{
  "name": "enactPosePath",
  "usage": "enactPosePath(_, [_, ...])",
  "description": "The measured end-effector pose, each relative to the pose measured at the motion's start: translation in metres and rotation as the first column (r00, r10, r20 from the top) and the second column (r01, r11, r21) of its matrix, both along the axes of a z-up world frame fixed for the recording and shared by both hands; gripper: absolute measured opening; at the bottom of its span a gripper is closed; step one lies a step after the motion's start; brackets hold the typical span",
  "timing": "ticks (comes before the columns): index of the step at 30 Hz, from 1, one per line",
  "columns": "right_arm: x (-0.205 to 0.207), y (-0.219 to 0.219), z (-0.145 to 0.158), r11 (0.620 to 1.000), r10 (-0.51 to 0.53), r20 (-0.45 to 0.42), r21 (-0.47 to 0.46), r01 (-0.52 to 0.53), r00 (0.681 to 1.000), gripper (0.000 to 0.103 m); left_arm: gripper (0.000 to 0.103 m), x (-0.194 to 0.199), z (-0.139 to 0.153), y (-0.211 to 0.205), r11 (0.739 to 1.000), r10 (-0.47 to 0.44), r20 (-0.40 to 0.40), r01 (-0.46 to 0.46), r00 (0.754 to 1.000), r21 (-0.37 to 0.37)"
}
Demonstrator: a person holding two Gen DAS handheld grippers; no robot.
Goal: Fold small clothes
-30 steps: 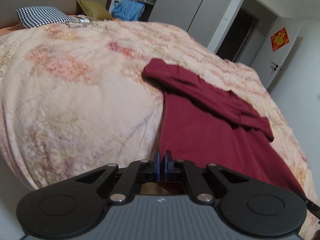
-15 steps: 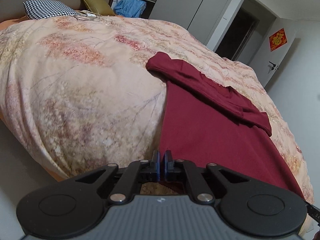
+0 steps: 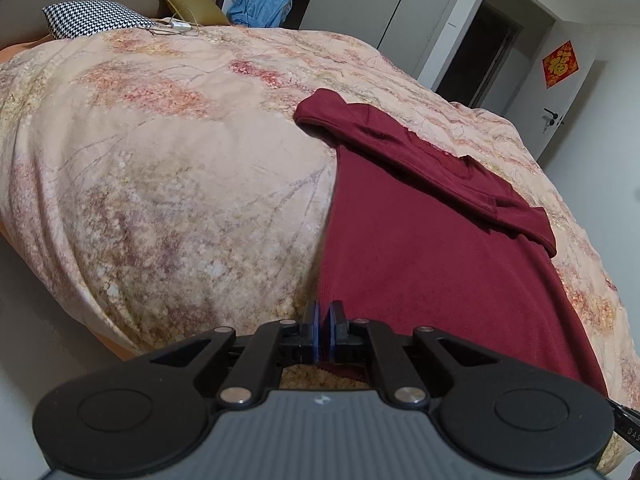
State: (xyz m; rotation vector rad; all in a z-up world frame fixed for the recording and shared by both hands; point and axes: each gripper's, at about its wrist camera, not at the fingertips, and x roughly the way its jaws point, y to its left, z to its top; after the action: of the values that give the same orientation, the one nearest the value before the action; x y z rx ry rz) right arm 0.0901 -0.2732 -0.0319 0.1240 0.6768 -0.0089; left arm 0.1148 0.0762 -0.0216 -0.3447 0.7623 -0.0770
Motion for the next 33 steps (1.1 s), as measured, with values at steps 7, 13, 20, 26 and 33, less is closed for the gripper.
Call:
enactPosePath(7, [0.002, 0.001, -0.005, 1.000, 0.007, -0.019, -0.007, -0.008, 1.000, 0.025, 0.009, 0.003, -0.006, 0.002, 1.000, 0.001, -0.024, -0.002, 1.000, -0.023])
enactPosePath(13, [0.001, 0.011, -0.002, 0.996, 0.065, 0.001, -0.054, -0.065, 0.998, 0.065, 0.055, 0.001, -0.003, 0.002, 1.000, -0.007, -0.020, 0.006, 1.000, -0.014])
enactPosePath(20, [0.002, 0.042, -0.001, 0.952, 0.220, 0.025, -0.223, -0.209, 0.975, 0.098, 0.096, -0.007, 0.009, -0.007, 0.997, -0.038, 0.038, 0.036, 0.999, 0.067])
enactPosePath(26, [0.007, 0.075, -0.017, 0.815, 0.372, -0.033, -0.466, -0.344, 0.928, 0.099, 0.103, -0.006, 0.012, -0.019, 0.987, -0.074, 0.056, 0.065, 0.996, 0.144])
enactPosePath(33, [0.022, 0.097, -0.051, 0.621, 0.400, -0.132, -0.688, -0.375, 0.907, 0.096, 0.103, -0.005, 0.009, -0.024, 0.986, -0.090, 0.042, 0.083, 0.995, 0.144])
